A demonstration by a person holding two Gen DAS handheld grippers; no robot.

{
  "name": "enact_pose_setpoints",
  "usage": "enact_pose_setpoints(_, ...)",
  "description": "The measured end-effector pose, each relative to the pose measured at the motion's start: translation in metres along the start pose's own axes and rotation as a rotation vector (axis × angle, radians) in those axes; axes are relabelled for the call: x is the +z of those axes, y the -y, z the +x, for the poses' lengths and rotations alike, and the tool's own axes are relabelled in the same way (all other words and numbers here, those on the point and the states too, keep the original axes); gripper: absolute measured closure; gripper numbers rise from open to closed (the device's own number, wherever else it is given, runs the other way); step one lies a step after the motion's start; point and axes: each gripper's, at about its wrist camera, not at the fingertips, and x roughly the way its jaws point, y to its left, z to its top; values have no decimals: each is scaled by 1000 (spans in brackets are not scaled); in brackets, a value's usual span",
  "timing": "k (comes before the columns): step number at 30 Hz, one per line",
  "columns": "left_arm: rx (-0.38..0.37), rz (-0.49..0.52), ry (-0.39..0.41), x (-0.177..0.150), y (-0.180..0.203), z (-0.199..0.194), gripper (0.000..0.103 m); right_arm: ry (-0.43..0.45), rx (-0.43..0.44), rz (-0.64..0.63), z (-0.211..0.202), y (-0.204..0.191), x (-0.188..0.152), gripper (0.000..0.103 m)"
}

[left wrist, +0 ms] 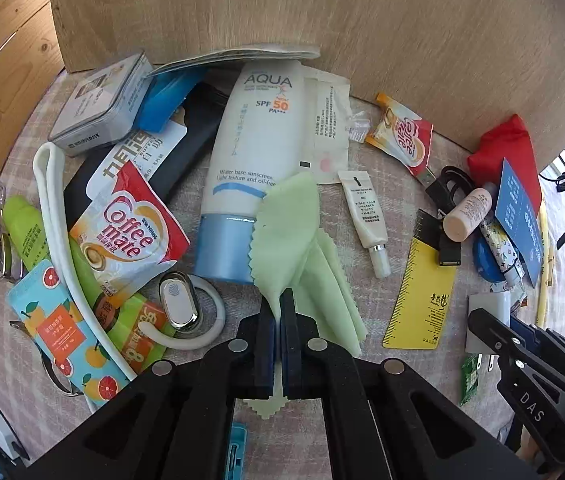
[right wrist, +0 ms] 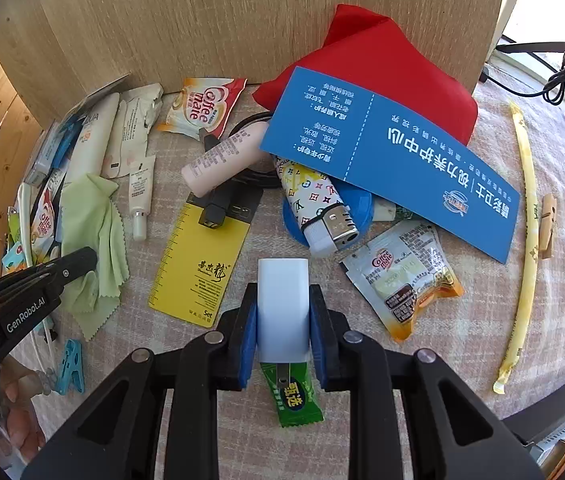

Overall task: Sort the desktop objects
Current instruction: 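Carry charger and green cloth into the black tray and open both grippers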

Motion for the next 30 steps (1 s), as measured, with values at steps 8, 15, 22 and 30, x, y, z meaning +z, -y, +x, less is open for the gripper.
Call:
enact_pose_setpoints(8, -77, -3, 39, -38, -18, -44, 102, 23, 50, 60, -28, 9, -32, 80)
enact_pose_setpoints(15, -156, 47, 109, -74, -13, -110, 102, 101, 75, 88, -82, 14, -73, 80)
enact_pose_setpoints(22, -202, 104, 185, -34, 52, -121, 102, 172, 108, 118, -146, 71, -86, 80)
enact_pose_setpoints(30, -307, 310, 190, -90, 133, -154, 102, 230, 97, 197, -178, 125, -149, 80)
